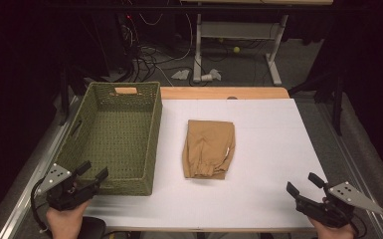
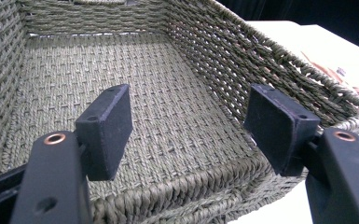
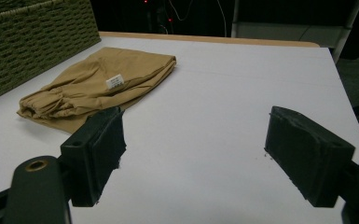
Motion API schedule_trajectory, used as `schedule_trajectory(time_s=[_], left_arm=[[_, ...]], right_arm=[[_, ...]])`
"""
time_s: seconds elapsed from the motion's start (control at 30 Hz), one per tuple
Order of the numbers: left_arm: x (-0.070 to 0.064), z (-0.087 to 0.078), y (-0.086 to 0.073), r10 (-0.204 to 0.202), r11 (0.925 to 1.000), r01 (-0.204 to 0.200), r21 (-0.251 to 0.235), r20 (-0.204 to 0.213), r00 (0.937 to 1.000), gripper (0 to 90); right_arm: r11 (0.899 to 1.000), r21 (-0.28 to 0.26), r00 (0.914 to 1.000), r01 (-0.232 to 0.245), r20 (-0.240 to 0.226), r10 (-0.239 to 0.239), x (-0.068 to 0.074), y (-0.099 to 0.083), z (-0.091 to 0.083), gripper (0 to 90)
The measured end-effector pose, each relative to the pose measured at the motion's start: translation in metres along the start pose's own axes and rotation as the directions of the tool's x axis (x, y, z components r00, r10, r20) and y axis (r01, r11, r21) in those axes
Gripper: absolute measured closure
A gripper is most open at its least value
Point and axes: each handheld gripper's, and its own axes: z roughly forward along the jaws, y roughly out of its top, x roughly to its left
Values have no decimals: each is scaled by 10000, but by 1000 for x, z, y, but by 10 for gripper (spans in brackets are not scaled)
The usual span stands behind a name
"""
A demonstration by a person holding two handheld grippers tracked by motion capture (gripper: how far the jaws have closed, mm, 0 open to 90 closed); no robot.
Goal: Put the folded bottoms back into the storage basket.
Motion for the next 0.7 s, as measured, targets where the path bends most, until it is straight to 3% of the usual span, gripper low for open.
schedule_trajectory(time_s=[0.7], left_arm=[[-3, 1, 1, 152, 9999, -151, -42, 56, 9999, 306]], right_arm=[[9999, 107, 9999, -33, -143, 35, 0, 0, 1, 224]])
